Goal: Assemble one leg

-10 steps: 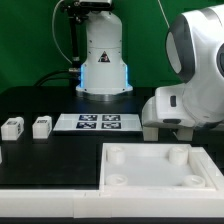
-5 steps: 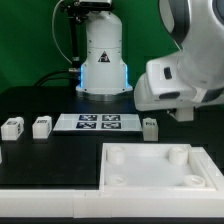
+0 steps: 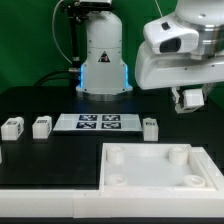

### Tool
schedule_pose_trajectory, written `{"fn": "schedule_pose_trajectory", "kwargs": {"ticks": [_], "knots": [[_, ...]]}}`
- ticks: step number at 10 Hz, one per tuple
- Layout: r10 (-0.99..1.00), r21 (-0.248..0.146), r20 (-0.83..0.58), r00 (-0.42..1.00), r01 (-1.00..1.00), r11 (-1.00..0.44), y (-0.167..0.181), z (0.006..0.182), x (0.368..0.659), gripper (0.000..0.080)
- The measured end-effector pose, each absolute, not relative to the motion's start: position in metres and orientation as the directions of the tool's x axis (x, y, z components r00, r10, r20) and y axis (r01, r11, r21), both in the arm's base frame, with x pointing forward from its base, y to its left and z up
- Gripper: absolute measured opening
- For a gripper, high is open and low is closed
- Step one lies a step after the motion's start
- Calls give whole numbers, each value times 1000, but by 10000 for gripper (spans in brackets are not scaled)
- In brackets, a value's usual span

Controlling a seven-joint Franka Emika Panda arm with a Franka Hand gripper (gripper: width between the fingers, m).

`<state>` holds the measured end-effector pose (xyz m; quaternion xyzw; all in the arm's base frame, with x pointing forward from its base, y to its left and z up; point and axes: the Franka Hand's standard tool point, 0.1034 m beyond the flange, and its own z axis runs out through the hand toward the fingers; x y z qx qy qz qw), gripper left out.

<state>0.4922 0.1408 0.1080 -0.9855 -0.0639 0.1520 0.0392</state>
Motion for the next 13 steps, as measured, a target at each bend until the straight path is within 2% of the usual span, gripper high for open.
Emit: {"fn": "schedule_pose_trajectory", "kwargs": {"ticks": [2,3,5,7,8,9,10,11,13], "knots": [[167,-111,-124,978,154,-982,125,132,543,291],[177,-109,-2,984,176,-978,123,147,574,291],[181,-85,223,958,204,-975,119,161,611,291],[157,-57,422,893,199,-978,115,156,610,291],[150,-50,470,870,195,-979,113,155,610,291],[140,-34,568,811,193,-981,111,160,614,291],[145,-35,548,824,195,-980,110,150,609,291],[188,7,580,792,226,-974,97,151,619,291],[166,-7,603,781,214,-977,97,136,634,291]]}}
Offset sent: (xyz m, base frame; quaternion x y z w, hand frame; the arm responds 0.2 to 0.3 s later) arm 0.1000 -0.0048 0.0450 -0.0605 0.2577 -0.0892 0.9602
